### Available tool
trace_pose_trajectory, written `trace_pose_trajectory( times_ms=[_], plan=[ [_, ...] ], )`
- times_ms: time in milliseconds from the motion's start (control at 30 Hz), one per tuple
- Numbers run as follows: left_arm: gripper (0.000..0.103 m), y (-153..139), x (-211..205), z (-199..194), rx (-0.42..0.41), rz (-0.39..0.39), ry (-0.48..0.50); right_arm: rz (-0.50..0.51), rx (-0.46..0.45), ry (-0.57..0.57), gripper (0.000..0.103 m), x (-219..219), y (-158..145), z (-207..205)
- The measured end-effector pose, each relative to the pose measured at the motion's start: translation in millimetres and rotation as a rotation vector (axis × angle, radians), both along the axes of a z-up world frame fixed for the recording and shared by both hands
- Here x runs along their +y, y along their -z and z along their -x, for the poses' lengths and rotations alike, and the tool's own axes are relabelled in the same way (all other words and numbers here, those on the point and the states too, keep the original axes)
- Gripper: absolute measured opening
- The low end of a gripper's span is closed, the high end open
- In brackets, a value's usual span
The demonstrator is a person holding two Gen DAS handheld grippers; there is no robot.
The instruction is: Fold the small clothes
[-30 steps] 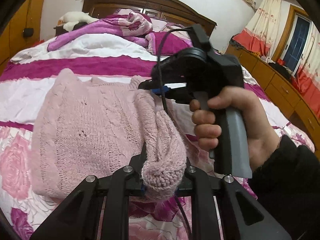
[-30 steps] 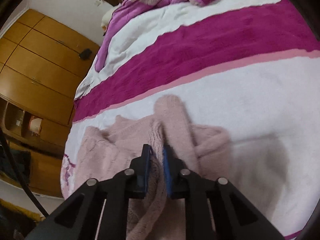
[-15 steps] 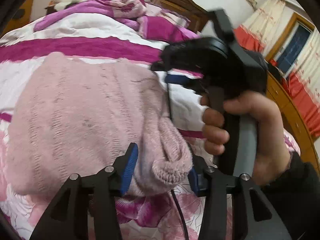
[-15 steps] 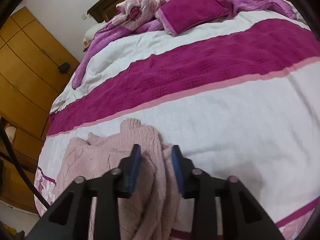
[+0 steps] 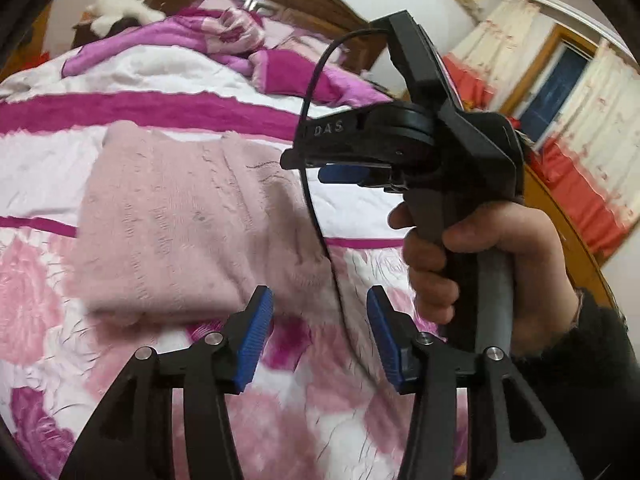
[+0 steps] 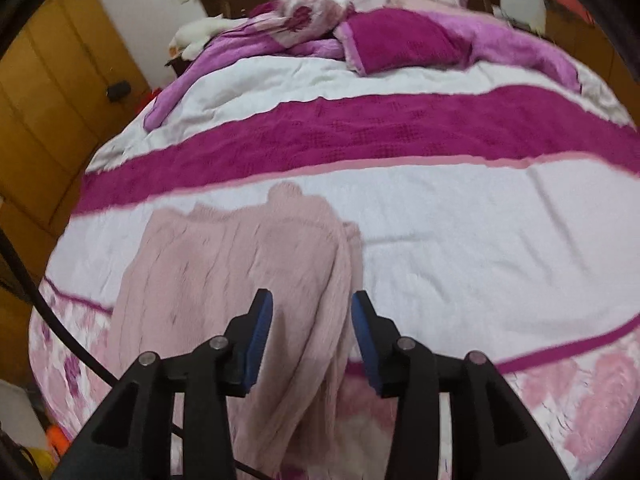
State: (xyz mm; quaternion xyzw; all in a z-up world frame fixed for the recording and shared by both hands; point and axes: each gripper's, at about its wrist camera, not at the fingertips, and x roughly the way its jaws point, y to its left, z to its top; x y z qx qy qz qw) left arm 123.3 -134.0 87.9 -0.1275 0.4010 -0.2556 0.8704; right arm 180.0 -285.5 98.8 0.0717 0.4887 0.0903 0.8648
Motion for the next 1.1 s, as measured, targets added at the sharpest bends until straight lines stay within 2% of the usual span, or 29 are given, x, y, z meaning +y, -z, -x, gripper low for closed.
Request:
trace_pose_trajectory(
  times_ms=[67,200,267,300,333,367,400,467,533,600,633,767,833,900,967,1000,1033,1100],
  plan=[
    [0.026,-4,19,11,-0.058,-0.07,-0.038,-0.009,0.003,-0.018,0.047,6,-3,14],
    [0.026,2,53,13,-0.106,-0.181,-0.134,0.028,0.033,-0.046,0.047,28,7,39],
    [0.027,11,63,10,-0.147,-0.307,-0.194,0.058,0.056,-0.042,0.047,38,19,45],
    [0.027,18,67,6,-0.139,-0.358,-0.225,0.093,0.063,-0.021,0.047,42,28,48],
    [0.027,27,73,0,-0.1,-0.381,-0.253,0.124,0.055,0.004,0.047,45,32,52],
    [0.027,33,80,-3,-0.061,-0.366,-0.273,0.154,0.042,0.03,0.047,47,36,54],
    [0.027,39,90,-6,-0.016,-0.303,-0.298,0.179,0.015,0.058,0.047,49,38,59],
    [0.027,45,102,-10,0.014,-0.22,-0.328,0.188,-0.027,0.086,0.047,52,40,66],
    [0.028,54,104,-17,0.043,-0.246,-0.337,0.216,-0.035,0.116,0.046,51,47,68],
    [0.028,71,98,-26,0.147,-0.336,-0.336,0.241,-0.02,0.161,0.046,43,60,63],
    [0.028,78,99,-32,0.202,-0.339,-0.338,0.229,-0.014,0.182,0.047,39,65,62],
    [0.028,67,116,-19,0.185,-0.226,-0.325,0.134,-0.025,0.227,0.051,26,66,62],
    [0.028,58,130,-17,0.154,-0.143,-0.31,0.039,-0.05,0.215,0.055,16,64,64],
    [0.03,52,145,-17,0.148,-0.083,-0.293,-0.077,-0.016,0.208,0.057,1,64,60],
    [0.04,51,158,-20,0.169,-0.004,-0.258,-0.175,-0.01,0.202,0.063,-11,58,59],
    [0.044,53,165,-22,0.202,0.071,-0.206,-0.22,-0.023,0.198,0.068,-19,54,61],
    [0.047,50,163,-20,0.241,0.141,-0.142,-0.226,-0.035,0.199,0.077,-23,50,63],
    [0.049,52,166,-24,0.337,0.297,0.025,-0.206,-0.07,0.212,0.08,-33,42,65]
  ],
)
